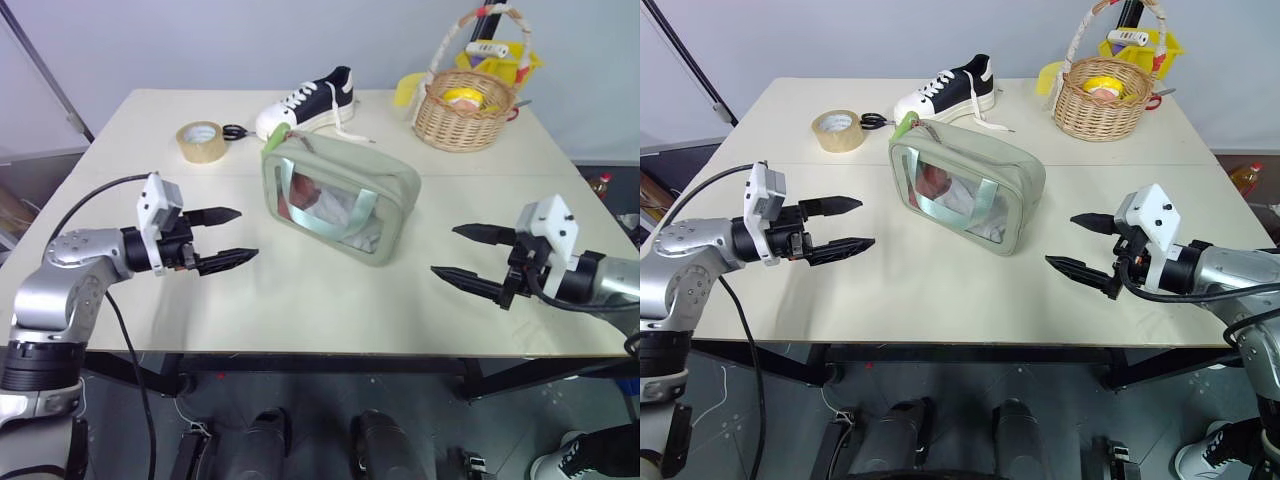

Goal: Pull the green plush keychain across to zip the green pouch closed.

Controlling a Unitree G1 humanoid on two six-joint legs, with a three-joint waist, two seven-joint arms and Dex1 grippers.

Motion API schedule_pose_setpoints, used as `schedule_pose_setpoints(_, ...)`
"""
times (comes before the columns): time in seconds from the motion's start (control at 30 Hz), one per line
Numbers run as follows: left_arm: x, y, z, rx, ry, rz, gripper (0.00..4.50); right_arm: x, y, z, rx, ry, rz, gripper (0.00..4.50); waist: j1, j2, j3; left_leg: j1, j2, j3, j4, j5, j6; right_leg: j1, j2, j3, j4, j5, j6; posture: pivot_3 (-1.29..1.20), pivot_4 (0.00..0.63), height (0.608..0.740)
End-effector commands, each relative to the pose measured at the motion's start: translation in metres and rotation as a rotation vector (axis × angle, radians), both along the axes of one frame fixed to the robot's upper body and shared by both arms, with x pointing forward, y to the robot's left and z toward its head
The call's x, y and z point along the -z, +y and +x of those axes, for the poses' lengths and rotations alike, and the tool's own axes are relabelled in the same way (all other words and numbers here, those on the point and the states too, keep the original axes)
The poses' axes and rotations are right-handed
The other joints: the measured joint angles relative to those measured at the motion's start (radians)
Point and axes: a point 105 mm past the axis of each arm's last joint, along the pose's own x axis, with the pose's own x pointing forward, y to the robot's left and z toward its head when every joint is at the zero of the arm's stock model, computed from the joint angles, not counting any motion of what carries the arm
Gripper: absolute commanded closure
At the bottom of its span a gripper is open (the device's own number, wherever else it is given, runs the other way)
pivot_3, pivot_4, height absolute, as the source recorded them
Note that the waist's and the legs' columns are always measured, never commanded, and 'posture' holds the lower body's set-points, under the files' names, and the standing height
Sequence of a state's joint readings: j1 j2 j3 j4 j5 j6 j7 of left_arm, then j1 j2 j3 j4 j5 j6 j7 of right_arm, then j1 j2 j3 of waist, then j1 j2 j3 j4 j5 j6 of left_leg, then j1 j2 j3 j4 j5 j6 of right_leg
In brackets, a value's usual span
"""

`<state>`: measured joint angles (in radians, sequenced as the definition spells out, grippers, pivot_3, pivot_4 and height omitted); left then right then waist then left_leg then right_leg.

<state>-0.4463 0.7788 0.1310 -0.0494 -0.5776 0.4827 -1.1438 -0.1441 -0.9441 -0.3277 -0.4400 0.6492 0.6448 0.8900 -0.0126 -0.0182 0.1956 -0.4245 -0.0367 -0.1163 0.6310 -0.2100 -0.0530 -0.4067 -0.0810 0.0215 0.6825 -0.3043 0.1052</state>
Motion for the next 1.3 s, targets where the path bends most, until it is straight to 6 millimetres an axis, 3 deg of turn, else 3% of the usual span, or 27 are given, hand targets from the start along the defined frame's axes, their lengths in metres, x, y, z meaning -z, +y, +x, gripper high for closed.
schedule_pose_setpoints(0.03,-0.009,-0.003,-0.002,0.024,-0.039,0.000,0.01,-0.015,0.000,-0.003,-0.005,-0.064,-0.013,0.35,0.000,0.000,0.000,0.000,0.000,0.000,0.000,0.000,0.000,0.000,0.000,0.000,0.000,0.000,0.000,0.00,0.150,0.695)
schedule_pose_setpoints(0.4,-0.014,0.001,-0.002,0.006,-0.045,-0.006,0.01,-0.023,0.005,0.002,-0.014,-0.061,0.017,0.35,-0.001,0.000,0.000,0.000,0.000,0.000,0.000,0.000,0.000,0.000,0.000,0.000,0.000,0.000,0.000,0.00,0.150,0.695)
schedule_pose_setpoints(0.57,-0.027,0.008,-0.002,0.013,-0.071,-0.023,0.01,-0.058,0.022,0.005,-0.064,-0.085,0.076,0.35,-0.003,0.000,0.000,0.000,0.000,0.000,0.000,0.000,0.000,0.000,0.000,0.000,0.000,0.000,0.000,0.00,0.150,0.695)
schedule_pose_setpoints(0.67,-0.058,0.013,0.005,-0.007,-0.089,-0.123,0.01,-0.091,0.040,0.011,-0.113,-0.112,0.121,0.35,-0.004,0.001,0.001,0.000,0.000,0.000,0.000,0.000,0.000,0.000,0.000,0.000,0.000,0.000,0.000,0.00,0.150,0.695)
schedule_pose_setpoints(0.73,-0.071,0.017,0.008,-0.017,-0.088,-0.178,0.01,-0.102,0.052,0.026,-0.085,-0.121,0.102,0.35,-0.005,0.000,0.000,-0.001,0.000,-0.001,0.001,0.000,0.000,-0.001,0.000,0.000,0.000,0.000,-0.001,0.00,0.150,0.695)
schedule_pose_setpoints(0.83,-0.075,0.021,0.012,-0.028,-0.090,-0.189,0.01,-0.111,0.079,0.043,-0.109,-0.098,0.099,0.35,-0.010,0.000,0.000,0.000,0.000,-0.001,-0.001,0.000,0.000,-0.001,0.000,-0.001,-0.001,0.000,0.000,0.00,0.150,0.695)
schedule_pose_setpoints(1.0,-0.075,0.022,0.013,-0.025,-0.090,-0.199,0.01,-0.109,0.122,0.067,-0.143,-0.009,-0.009,0.35,-0.025,0.001,0.001,-0.003,0.000,-0.001,-0.002,0.000,0.000,-0.005,0.000,0.000,0.001,0.000,0.000,0.00,0.150,0.695)
schedule_pose_setpoints(1.1,-0.084,0.023,0.014,-0.032,-0.104,-0.238,0.01,-0.098,0.150,0.093,-0.106,0.045,-0.130,0.35,-0.032,0.001,0.001,-0.003,-0.001,0.000,-0.002,0.000,0.000,-0.006,0.000,0.000,0.002,0.000,0.000,0.00,0.150,0.695)
schedule_pose_setpoints(1.27,-0.084,0.026,0.010,-0.041,-0.108,-0.228,0.01,-0.085,0.166,0.113,-0.109,0.070,-0.270,0.35,-0.032,0.000,0.000,-0.003,-0.002,0.000,-0.002,0.000,0.000,-0.007,0.001,0.000,0.003,0.000,0.000,0.00,0.150,0.695)
schedule_pose_setpoints(1.3,-0.083,0.026,0.008,-0.043,-0.107,-0.223,0.00,-0.084,0.169,0.118,-0.106,0.068,-0.287,0.60,-0.031,0.000,0.000,-0.003,-0.002,0.000,-0.002,0.000,0.000,-0.007,0.001,-0.001,0.003,0.001,0.000,0.00,0.150,0.695)
